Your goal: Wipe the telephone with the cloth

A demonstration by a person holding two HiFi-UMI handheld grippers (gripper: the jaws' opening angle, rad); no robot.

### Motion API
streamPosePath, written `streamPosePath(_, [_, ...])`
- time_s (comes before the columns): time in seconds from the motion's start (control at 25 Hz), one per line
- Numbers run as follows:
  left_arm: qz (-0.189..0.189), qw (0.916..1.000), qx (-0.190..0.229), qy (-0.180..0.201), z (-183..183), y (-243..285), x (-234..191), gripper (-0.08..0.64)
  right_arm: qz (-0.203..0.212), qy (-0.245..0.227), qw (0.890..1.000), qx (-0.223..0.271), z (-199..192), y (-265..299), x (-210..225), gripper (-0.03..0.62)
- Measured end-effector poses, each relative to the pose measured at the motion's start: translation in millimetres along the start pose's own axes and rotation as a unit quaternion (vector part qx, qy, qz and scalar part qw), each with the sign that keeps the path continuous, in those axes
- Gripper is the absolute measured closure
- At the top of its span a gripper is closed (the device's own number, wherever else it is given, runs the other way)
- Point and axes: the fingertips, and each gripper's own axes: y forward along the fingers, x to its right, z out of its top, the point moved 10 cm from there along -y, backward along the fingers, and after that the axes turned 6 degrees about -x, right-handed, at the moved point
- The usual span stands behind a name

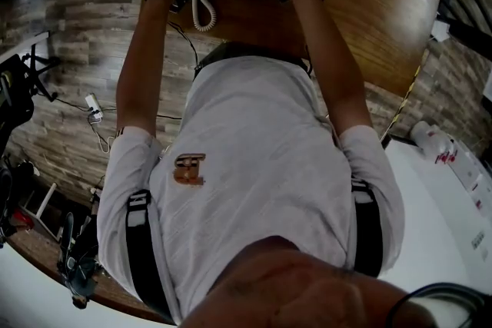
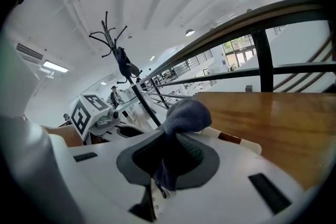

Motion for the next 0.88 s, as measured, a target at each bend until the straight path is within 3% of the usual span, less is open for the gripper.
streamPosePath(0.48, [-0.02,0.9997,0.012,-0.007,-3.5,1.6,-4.1,0.426,-0.103,0.043,0.993,-0.035,-20.7,-2.3,25.5,0.532])
streamPosePath(0.88, [-0.019,0.9997,0.014,-0.009,-6.4,2.5,-3.4,0.425,-0.169,0.072,0.983,-0.022,-44.6,-50.6,49.4,0.532])
